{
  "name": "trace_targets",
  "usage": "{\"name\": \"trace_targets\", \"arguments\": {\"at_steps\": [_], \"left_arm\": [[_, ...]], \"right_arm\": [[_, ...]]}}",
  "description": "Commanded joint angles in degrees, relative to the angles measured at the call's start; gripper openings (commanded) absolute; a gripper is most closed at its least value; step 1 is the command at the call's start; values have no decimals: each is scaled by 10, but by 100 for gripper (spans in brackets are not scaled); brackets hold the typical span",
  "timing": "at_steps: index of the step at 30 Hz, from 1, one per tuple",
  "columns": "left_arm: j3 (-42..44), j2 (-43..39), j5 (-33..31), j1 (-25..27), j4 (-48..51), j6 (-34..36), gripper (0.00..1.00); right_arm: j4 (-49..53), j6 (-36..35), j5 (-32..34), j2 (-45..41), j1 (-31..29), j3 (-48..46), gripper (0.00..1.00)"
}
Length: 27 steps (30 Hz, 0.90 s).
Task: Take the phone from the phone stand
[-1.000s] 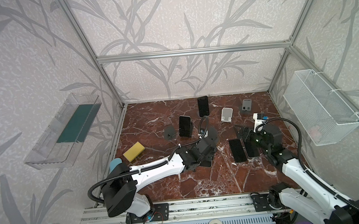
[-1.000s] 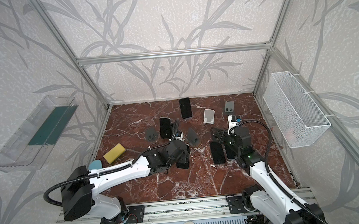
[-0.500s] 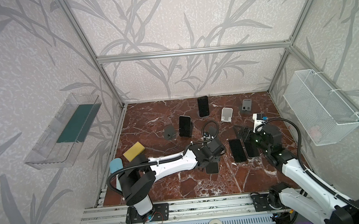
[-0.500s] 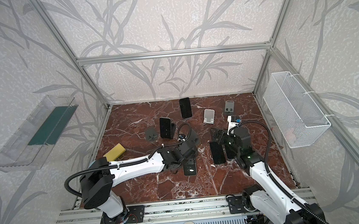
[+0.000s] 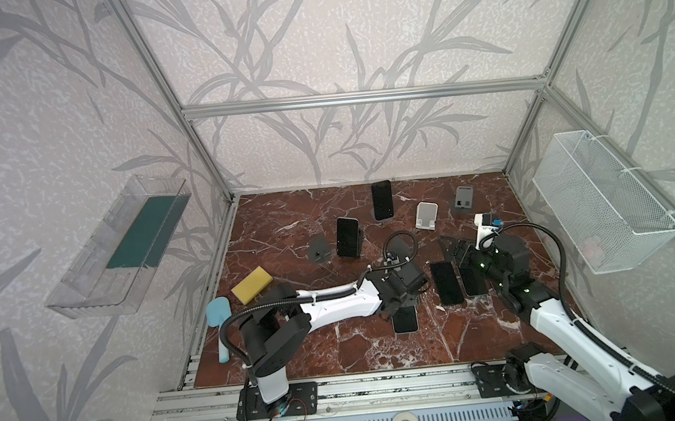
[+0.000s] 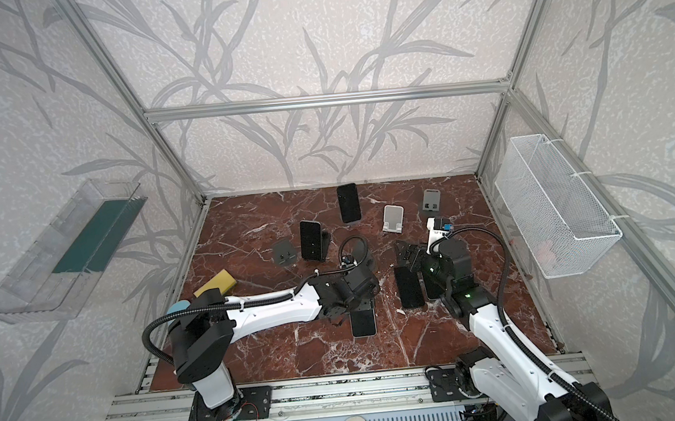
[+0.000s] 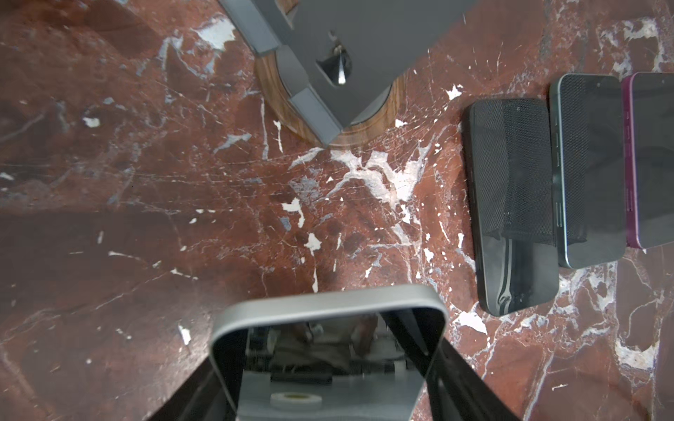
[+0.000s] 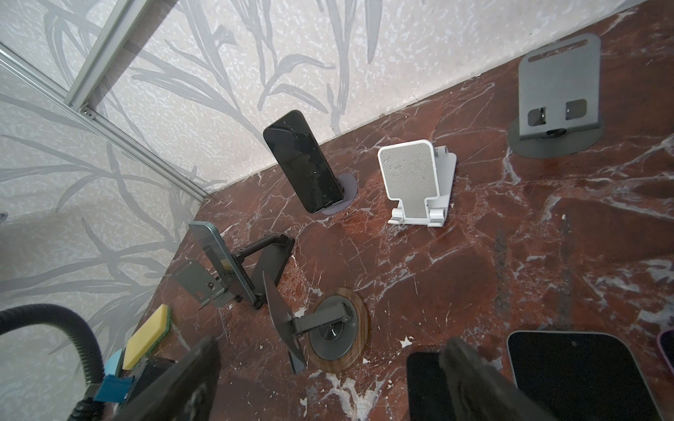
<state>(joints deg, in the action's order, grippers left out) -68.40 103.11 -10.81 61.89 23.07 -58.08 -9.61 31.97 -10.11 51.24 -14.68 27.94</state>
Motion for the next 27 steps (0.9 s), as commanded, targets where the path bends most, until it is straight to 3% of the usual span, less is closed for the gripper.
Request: {"name": "trace_targets", "arguments": {"at_steps": [1,6,11,16,27], "left_arm": [[-24,19,13,4,-3,3,52],[-31,41,33,7,-15,-2,51],[-29,46,-10,21,-21,-8,49],[-43,60,-33,24,-18,-18,49],[-93,112,-15,23,-32,-26,49]], "right_arm": [[-6,3,15,0,-6,-7,94],[3,4,44,5,-15,-10,94],[11,-9,106,-3,-41,-15,94],[8,-3,109,-1,-44,-19,94],[17,-1,135,-27,-44,-26,95]]}}
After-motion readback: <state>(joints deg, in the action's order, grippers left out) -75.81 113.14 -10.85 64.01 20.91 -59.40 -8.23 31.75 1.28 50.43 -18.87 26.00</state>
